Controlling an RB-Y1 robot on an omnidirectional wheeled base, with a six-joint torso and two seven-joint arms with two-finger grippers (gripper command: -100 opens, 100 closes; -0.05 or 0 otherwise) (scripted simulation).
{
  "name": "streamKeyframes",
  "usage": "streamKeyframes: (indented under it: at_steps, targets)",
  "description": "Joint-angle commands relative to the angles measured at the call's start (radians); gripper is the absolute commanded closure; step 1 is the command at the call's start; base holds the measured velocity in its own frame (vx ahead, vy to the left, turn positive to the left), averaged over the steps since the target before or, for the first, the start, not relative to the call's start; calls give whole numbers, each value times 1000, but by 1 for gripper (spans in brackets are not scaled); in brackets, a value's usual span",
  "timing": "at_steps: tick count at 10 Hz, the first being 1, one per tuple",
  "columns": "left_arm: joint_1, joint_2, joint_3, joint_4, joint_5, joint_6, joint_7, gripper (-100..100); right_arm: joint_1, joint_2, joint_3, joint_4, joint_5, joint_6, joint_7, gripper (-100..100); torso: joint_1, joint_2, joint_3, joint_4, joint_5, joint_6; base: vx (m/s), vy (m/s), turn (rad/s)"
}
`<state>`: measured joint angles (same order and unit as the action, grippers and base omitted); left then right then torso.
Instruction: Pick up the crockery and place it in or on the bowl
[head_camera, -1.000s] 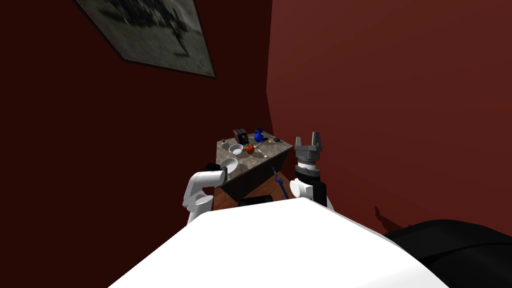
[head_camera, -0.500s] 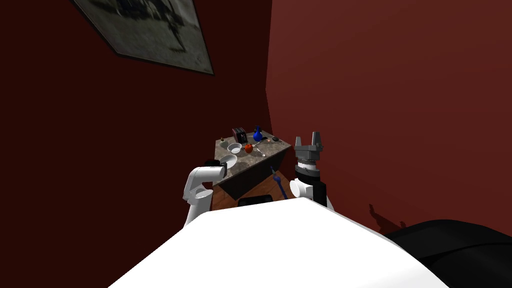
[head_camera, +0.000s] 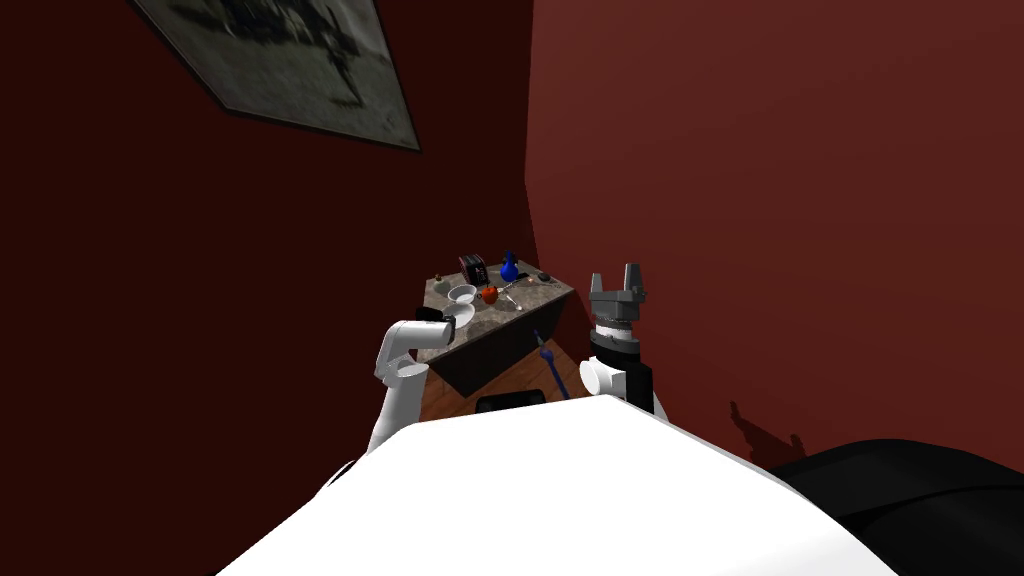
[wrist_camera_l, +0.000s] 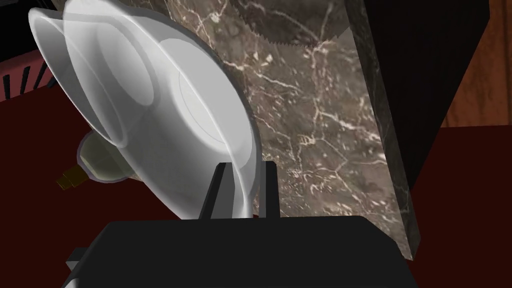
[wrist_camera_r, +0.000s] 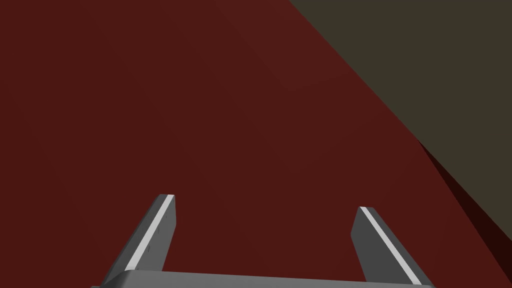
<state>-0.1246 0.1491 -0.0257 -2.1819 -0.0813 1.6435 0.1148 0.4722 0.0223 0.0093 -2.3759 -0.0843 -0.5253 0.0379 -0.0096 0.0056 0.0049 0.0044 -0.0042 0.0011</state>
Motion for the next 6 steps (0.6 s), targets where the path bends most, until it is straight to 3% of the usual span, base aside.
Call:
streamKeyframes:
  at_steps: [1, 6]
  targets:
    - [-50, 17, 4, 40, 12, 6, -10, 100, 0, 0, 0, 0, 0, 0, 0, 0, 0, 0, 0, 0, 0, 0, -46, -98, -42]
    - [-173, 47, 16, 142, 39, 18, -29, 100, 0, 0, 0, 0, 0, 0, 0, 0, -4, 1, 1, 0, -1, 1, -31, -113, -33]
